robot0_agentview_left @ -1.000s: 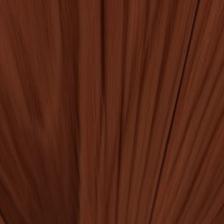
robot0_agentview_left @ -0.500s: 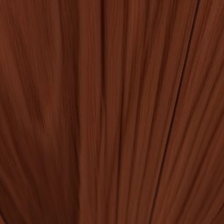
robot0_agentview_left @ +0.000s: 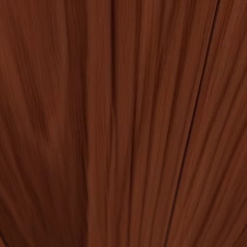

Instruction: Sort all alcoholic drinks to one cabinet, and non-alcoholic drinks to the other.

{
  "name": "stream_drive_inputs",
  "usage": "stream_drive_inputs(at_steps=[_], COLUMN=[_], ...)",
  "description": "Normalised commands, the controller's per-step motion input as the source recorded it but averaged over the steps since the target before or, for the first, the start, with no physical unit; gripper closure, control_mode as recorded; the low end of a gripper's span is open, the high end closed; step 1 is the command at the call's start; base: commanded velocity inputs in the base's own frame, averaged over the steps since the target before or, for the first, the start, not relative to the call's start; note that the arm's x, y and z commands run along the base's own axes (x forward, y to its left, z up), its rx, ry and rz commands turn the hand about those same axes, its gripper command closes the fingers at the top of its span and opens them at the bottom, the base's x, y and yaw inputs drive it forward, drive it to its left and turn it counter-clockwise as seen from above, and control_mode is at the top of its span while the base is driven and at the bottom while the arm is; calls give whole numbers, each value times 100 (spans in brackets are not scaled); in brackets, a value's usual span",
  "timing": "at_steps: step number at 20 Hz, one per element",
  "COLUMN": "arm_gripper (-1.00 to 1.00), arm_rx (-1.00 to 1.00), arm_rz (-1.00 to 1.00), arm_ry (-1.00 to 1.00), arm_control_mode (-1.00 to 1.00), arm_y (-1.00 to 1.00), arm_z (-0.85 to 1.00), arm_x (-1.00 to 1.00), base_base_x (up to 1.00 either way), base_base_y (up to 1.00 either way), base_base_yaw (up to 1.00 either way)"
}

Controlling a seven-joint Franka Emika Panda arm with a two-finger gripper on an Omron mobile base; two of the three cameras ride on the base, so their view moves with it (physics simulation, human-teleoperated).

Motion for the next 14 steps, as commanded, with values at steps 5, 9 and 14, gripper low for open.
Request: stream_drive_inputs(at_steps=[5,9,14], arm_gripper=[100,100,100], arm_rx=[2,5,6], arm_rz=[-23,-11,-1], arm_ry=[-9,-7,-9], arm_control_mode=[-100,-100,-100], arm_y=[-1,-10,-14], arm_z=[54,57,58], arm_x=[-47,-63,-52], base_base_x=[0,0,0], base_base_y=[0,0,0], base_base_yaw=[0,0,0])
